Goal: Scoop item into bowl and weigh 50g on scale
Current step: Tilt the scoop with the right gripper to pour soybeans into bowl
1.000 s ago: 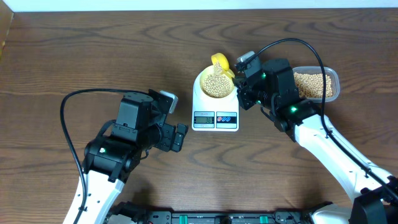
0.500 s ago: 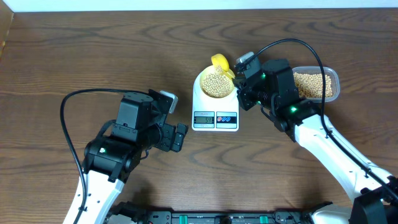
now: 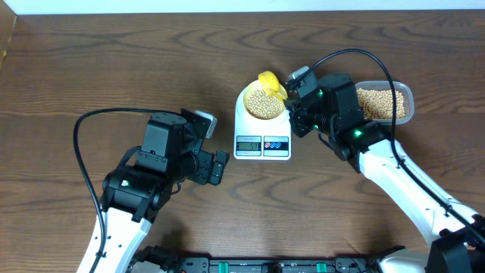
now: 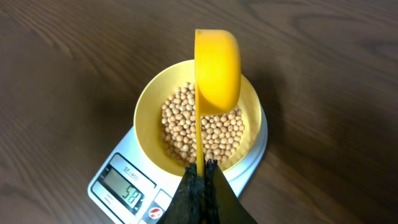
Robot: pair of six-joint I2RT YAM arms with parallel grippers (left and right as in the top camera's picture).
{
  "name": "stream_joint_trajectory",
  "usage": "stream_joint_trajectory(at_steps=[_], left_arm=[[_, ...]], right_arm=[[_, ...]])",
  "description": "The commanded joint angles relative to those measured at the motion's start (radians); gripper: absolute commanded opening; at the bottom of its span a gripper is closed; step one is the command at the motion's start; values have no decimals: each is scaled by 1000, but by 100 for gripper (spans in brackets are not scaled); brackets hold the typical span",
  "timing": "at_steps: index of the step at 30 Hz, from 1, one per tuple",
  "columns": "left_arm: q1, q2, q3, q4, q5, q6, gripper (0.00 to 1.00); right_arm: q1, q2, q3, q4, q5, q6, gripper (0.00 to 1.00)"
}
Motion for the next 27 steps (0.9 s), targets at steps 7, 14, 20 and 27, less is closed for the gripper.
stream_joint_trajectory(at_steps=[7,14,20,27], left_arm=[[-3,-1,-5,2,-10,2,94],[-3,-1,-5,2,-10,2,93],[-3,-1,-5,2,-10,2,94],[-3,-1,-5,2,-10,2,94]], right_arm=[[7,6,-1,-1,-51,27,1],[6,6,-1,18,-51,181,1],[-15,-16,-1,40,-84,317,1],[-115,-116,-1,27,-113,402,1]])
